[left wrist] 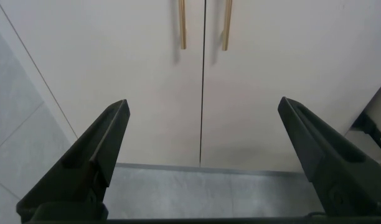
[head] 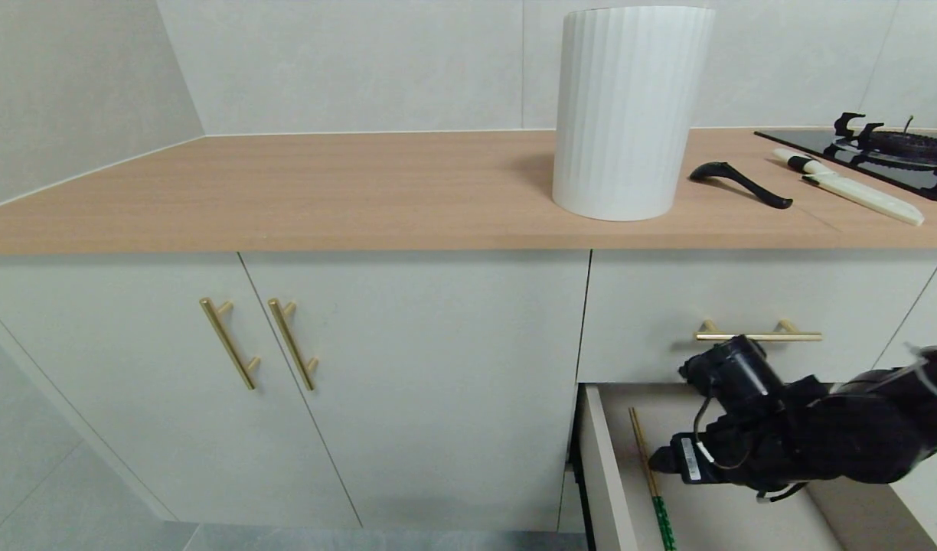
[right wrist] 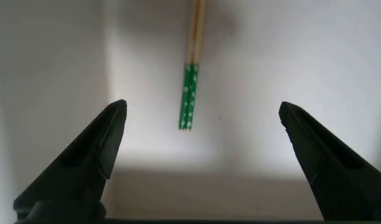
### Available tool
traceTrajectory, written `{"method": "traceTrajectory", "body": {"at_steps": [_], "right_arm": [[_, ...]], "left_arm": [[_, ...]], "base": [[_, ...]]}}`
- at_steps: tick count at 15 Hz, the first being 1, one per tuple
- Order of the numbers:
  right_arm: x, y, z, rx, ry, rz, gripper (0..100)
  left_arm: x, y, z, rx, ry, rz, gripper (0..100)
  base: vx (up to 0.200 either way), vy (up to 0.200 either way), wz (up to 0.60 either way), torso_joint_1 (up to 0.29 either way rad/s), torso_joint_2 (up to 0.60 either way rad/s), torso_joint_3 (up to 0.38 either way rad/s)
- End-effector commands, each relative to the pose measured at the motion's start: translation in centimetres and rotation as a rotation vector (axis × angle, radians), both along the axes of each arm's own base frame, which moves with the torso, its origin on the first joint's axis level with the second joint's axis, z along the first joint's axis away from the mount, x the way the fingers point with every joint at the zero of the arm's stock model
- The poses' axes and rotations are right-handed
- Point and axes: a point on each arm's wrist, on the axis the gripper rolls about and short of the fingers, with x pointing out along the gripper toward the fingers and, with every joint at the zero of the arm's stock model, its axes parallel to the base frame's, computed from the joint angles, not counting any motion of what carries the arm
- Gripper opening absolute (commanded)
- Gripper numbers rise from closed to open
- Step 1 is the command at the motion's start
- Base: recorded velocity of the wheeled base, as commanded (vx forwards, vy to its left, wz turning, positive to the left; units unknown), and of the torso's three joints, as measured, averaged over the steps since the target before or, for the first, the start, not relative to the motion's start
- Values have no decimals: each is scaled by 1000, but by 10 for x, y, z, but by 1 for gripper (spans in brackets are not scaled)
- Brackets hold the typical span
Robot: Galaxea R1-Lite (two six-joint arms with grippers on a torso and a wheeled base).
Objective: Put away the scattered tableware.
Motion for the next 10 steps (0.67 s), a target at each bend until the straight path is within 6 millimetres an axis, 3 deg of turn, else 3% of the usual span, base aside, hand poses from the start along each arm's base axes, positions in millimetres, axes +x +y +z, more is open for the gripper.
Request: {"method": "traceTrajectory", "body": {"at_steps": [1, 3, 6, 10], "right_arm": [[-52, -33, 92, 52, -244, 37, 100], [-79, -48, 121, 33, -310, 73, 100], [-107, -63, 143, -6, -382, 118, 100], [-118, -69, 150, -23, -414, 126, 100]], "left_arm": [[0, 0, 0, 0, 1, 0, 100], [0, 0, 0, 0, -1, 2, 100], [0, 0, 0, 0, 1, 0, 100], [0, 0, 0, 0, -1, 2, 100]], "base": [[0, 0, 0, 0, 0, 0], [0, 0, 0, 0, 0, 0], [0, 0, 0, 0, 0, 0], [0, 0, 0, 17, -193, -262]]}}
